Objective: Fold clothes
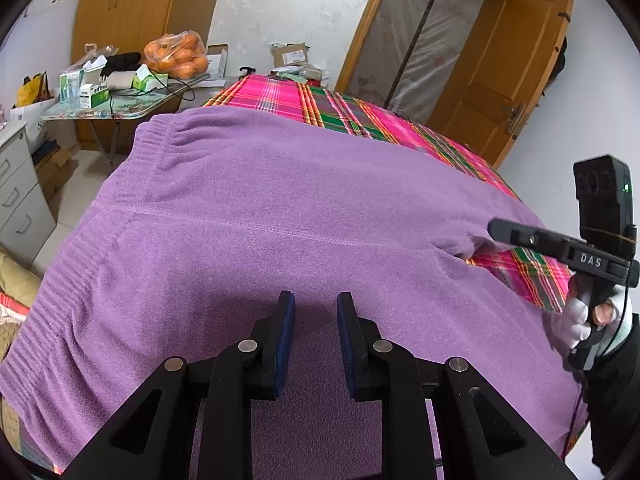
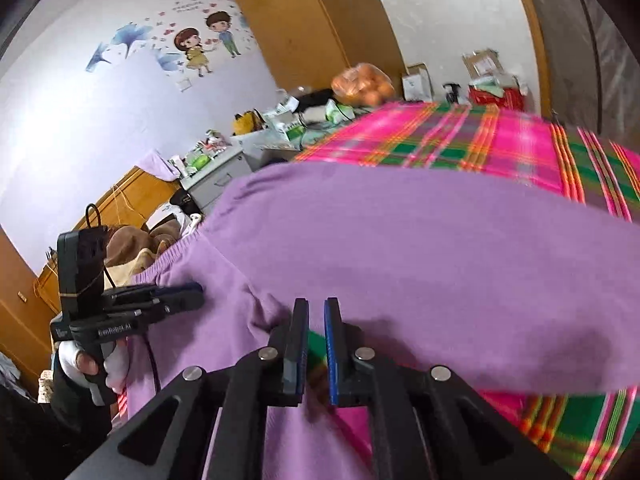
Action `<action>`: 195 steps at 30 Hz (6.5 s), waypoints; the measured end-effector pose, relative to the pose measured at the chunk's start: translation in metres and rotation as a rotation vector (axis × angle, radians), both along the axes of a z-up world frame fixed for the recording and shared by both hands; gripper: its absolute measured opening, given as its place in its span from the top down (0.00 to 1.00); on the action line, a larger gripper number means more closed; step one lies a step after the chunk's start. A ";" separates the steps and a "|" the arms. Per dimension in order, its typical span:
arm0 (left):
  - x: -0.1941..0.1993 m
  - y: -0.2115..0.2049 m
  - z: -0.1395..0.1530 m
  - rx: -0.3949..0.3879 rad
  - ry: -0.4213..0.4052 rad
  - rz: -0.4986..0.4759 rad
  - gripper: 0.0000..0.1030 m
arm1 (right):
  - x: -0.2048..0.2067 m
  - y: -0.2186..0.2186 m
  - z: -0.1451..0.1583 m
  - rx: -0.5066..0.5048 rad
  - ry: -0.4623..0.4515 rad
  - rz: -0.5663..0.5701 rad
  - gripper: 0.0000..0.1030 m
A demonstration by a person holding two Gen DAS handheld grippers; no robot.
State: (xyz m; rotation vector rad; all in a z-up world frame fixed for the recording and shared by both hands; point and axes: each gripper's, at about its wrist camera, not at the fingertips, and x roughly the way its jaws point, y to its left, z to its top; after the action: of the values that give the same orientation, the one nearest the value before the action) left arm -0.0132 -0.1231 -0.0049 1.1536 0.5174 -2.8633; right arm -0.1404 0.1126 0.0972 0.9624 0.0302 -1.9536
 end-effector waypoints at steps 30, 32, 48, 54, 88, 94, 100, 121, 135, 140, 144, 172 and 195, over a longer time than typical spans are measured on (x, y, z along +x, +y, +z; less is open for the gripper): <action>0.032 -0.049 0.025 -0.121 -0.005 0.226 0.78 | -0.068 0.110 -0.037 -0.248 -0.217 -0.512 0.70; 0.012 -0.036 0.034 -0.145 0.018 0.170 0.78 | -0.071 0.113 -0.042 -0.224 -0.236 -0.513 0.70; -0.061 0.021 0.009 -0.271 -0.098 0.099 0.78 | -0.078 0.125 -0.049 -0.264 -0.302 -0.548 0.72; -0.062 0.021 0.005 -0.265 -0.116 0.096 0.78 | -0.079 0.123 -0.049 -0.264 -0.302 -0.548 0.72; -0.064 0.027 0.005 -0.331 -0.134 0.096 0.77 | -0.081 0.123 -0.050 -0.280 -0.307 -0.553 0.72; -0.064 0.030 0.005 -0.341 -0.136 0.099 0.77 | -0.082 0.127 -0.050 -0.303 -0.314 -0.549 0.72; -0.064 0.029 0.005 -0.346 -0.137 0.098 0.77 | -0.083 0.125 -0.050 -0.295 -0.312 -0.552 0.73; -0.064 0.025 0.005 -0.308 -0.132 0.097 0.77 | -0.085 0.122 -0.051 -0.278 -0.304 -0.557 0.73; -0.064 0.028 0.006 -0.355 -0.148 0.128 0.69 | -0.087 0.126 -0.051 -0.280 -0.305 -0.555 0.73; -0.063 0.016 0.005 -0.293 -0.154 0.186 0.56 | -0.086 0.125 -0.050 -0.278 -0.304 -0.556 0.73; -0.064 0.016 0.004 -0.294 -0.159 0.201 0.56 | -0.085 0.123 -0.050 -0.273 -0.299 -0.560 0.73; -0.063 0.018 0.004 -0.292 -0.158 0.215 0.55 | -0.085 0.120 -0.051 -0.277 -0.294 -0.566 0.72; -0.061 0.016 0.004 -0.279 -0.153 0.215 0.55 | -0.086 0.116 -0.049 -0.267 -0.285 -0.574 0.72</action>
State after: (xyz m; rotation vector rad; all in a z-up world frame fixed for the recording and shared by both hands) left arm -0.0744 -0.1071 -0.0007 1.1754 0.2112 -2.5389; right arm -0.2266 0.2286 0.0484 1.1401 -0.7222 -2.2278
